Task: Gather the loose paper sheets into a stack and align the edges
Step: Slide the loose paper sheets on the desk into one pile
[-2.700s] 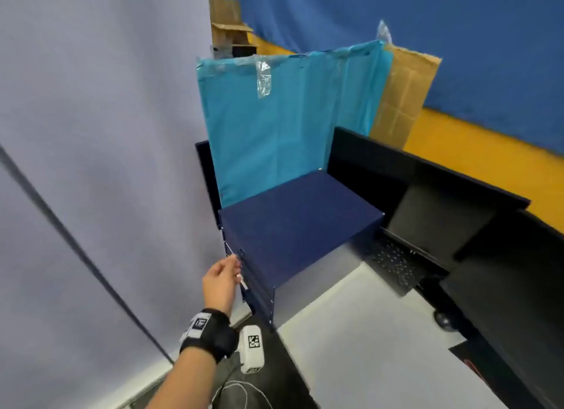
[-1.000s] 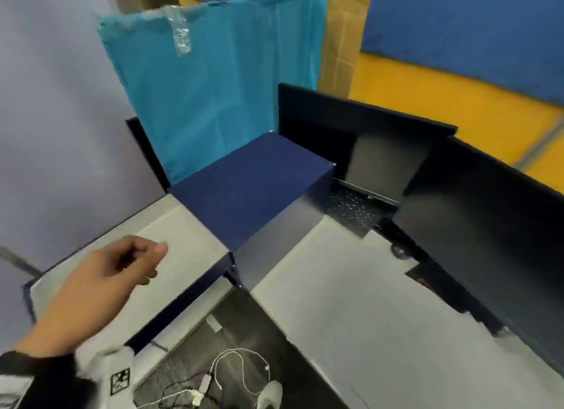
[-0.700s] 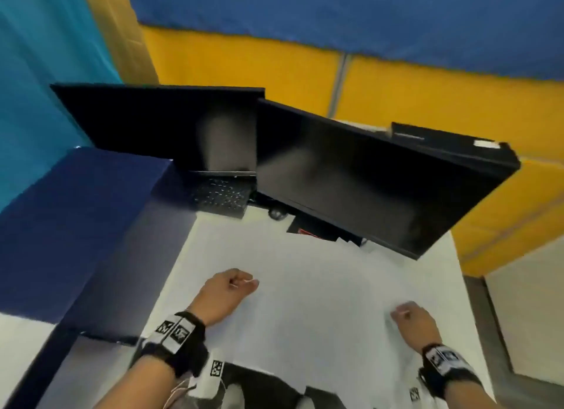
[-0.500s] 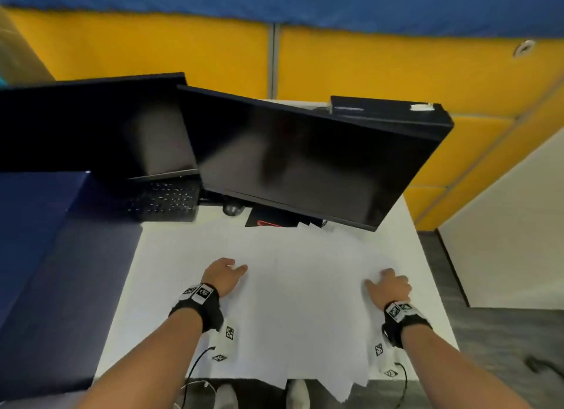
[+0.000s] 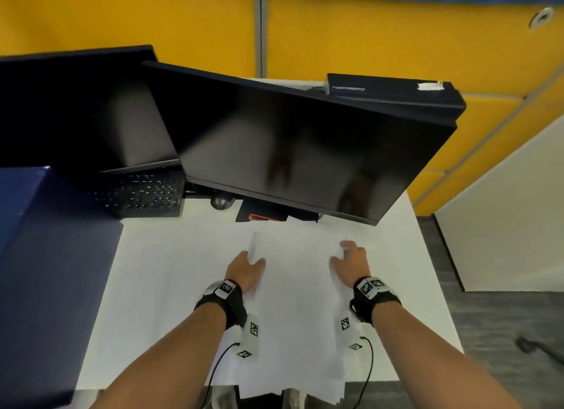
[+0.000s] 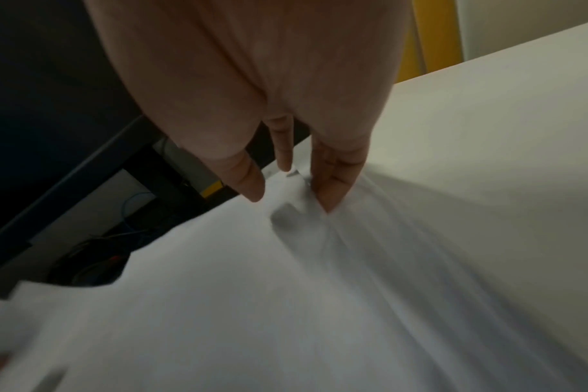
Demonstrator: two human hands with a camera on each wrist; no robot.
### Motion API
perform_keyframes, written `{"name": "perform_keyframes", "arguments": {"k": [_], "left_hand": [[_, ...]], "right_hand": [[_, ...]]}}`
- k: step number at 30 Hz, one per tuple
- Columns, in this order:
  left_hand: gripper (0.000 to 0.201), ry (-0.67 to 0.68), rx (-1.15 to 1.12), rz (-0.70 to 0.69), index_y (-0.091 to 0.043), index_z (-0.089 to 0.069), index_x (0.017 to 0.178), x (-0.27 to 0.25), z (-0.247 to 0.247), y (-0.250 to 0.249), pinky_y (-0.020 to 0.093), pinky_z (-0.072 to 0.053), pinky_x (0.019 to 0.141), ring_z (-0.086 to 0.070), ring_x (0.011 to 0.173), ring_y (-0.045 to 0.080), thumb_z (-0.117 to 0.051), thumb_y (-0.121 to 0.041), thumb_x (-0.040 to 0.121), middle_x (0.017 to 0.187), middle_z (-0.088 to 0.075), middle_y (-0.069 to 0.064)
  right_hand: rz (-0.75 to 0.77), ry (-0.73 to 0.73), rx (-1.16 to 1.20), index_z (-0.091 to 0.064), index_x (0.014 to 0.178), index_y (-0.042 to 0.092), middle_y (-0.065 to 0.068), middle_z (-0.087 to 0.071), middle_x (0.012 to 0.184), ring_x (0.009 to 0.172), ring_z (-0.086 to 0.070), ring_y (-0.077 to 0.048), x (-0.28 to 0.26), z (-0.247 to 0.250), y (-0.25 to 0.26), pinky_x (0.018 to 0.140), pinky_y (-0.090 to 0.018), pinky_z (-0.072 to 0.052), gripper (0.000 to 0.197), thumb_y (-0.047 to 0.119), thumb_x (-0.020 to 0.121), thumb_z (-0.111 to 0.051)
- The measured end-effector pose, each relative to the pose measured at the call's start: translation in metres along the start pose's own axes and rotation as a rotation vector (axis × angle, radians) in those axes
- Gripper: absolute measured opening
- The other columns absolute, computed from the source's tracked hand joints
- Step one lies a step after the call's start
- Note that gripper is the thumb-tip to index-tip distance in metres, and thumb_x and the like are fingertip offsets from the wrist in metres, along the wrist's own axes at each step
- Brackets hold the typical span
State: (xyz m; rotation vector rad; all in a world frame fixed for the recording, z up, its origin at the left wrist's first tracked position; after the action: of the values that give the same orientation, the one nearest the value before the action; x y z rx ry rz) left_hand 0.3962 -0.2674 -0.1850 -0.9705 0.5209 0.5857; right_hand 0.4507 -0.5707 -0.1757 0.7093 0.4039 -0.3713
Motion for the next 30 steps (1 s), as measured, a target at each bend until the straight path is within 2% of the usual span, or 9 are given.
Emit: {"name": "perform_keyframes", "arguments": {"k": [3, 7, 10, 13, 16, 19, 21, 24, 30], "left_hand": [[0.04, -0.053, 0.014, 0.011, -0.01, -0.06, 0.118, -0.005, 0.023, 0.012, 0.032, -0.048, 0.088, -0.061, 0.102, 0.027, -0.06, -0.039, 0.09, 0.117, -0.067, 0.004], [0.034, -0.042, 0.218, 0.063, -0.014, -0.053, 0.062, -0.005, 0.042, 0.036, 0.027, -0.046, 0.074, -0.069, 0.098, 0.033, -0.059, -0.032, 0.091, 0.075, -0.063, 0.002], [0.043, -0.061, 0.279, 0.015, -0.017, -0.043, 0.05, -0.004, 0.039, 0.022, 0.028, -0.05, 0.07, -0.07, 0.079, 0.031, -0.06, -0.026, 0.089, 0.063, -0.061, 0.005], [0.048, -0.122, 0.241, -0.09, -0.018, -0.037, 0.051, -0.007, 0.035, -0.004, 0.023, -0.038, 0.062, -0.051, 0.059, 0.021, -0.061, -0.025, 0.092, 0.053, -0.046, -0.002], [0.029, -0.166, 0.12, -0.107, -0.019, -0.053, 0.069, -0.013, 0.04, -0.007, 0.025, -0.041, 0.068, -0.055, 0.075, 0.022, -0.061, -0.034, 0.093, 0.067, -0.055, -0.004], [0.039, -0.069, 0.149, 0.014, -0.014, -0.071, 0.094, -0.022, 0.044, 0.024, 0.029, -0.053, 0.088, -0.067, 0.093, 0.021, -0.059, -0.051, 0.087, 0.09, -0.07, -0.003], [0.05, 0.074, 0.273, 0.079, -0.007, -0.077, 0.082, -0.034, 0.037, 0.049, 0.032, -0.06, 0.081, -0.074, 0.082, 0.023, -0.06, -0.055, 0.081, 0.082, -0.077, 0.002], [0.041, 0.214, 0.331, 0.08, -0.005, -0.077, 0.075, -0.051, 0.016, 0.071, 0.028, -0.062, 0.075, -0.076, 0.075, 0.023, -0.063, -0.042, 0.085, 0.075, -0.078, 0.006], [0.035, 0.118, 0.339, -0.006, -0.002, -0.077, 0.084, -0.056, 0.0, 0.07, 0.027, -0.056, 0.079, -0.073, 0.088, 0.024, -0.062, -0.033, 0.091, 0.087, -0.079, 0.009]], "right_hand": [[0.015, -0.116, -0.051, -0.042, 0.143, 0.013, -0.019, -0.043, 0.137, 0.126, -0.047, -0.04, -0.003, 0.013, 0.002, 0.108, -0.044, -0.039, 0.061, 0.029, 0.088, -0.063], [-0.319, -0.143, -0.272, -0.043, 0.136, 0.002, -0.022, -0.039, 0.138, 0.126, -0.042, -0.04, -0.013, 0.019, -0.034, 0.105, -0.043, -0.037, 0.061, 0.042, 0.092, -0.053], [-0.238, -0.076, -0.333, -0.048, 0.132, 0.0, -0.023, -0.042, 0.135, 0.122, -0.046, -0.039, -0.01, -0.002, -0.017, 0.106, -0.041, -0.037, 0.053, 0.04, 0.097, -0.044], [-0.052, 0.015, -0.262, -0.054, 0.122, 0.001, -0.022, -0.049, 0.122, 0.108, -0.054, -0.038, 0.004, -0.027, 0.008, 0.096, -0.038, -0.045, 0.038, 0.028, 0.097, -0.045], [0.109, 0.001, -0.095, -0.056, 0.097, 0.006, -0.013, -0.052, 0.099, 0.082, -0.054, -0.026, 0.002, -0.026, 0.023, 0.074, -0.031, -0.045, 0.022, 0.026, 0.089, -0.056], [0.054, -0.046, -0.125, -0.059, 0.106, 0.001, -0.02, -0.054, 0.112, 0.097, -0.059, -0.036, -0.01, -0.01, 0.001, 0.087, -0.037, -0.05, 0.036, 0.033, 0.089, -0.059], [-0.035, 0.008, -0.198, -0.055, 0.116, -0.005, -0.025, -0.048, 0.126, 0.098, -0.055, -0.034, -0.024, -0.013, -0.022, 0.091, -0.034, -0.045, 0.046, 0.035, 0.093, -0.055], [-0.022, 0.089, -0.267, -0.049, 0.124, -0.007, -0.025, -0.044, 0.129, 0.1, -0.053, -0.033, -0.054, -0.039, -0.027, 0.093, -0.029, -0.042, 0.045, 0.029, 0.097, -0.052], [-0.038, 0.121, -0.208, -0.06, 0.113, -0.001, -0.019, -0.06, 0.115, 0.104, -0.06, -0.033, -0.073, -0.062, -0.028, 0.097, -0.035, -0.049, 0.035, 0.025, 0.091, -0.053]]}}
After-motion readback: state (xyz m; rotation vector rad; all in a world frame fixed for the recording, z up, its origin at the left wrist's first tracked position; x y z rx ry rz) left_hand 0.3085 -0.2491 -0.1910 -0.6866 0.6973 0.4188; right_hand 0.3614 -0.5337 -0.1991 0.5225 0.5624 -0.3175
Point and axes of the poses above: each hand's wrist, its own x-axis towards the middle knuckle, its own z-axis out of the back of the hand, y = z × x, the point moved 9 cm from there along x, towards the middle knuckle
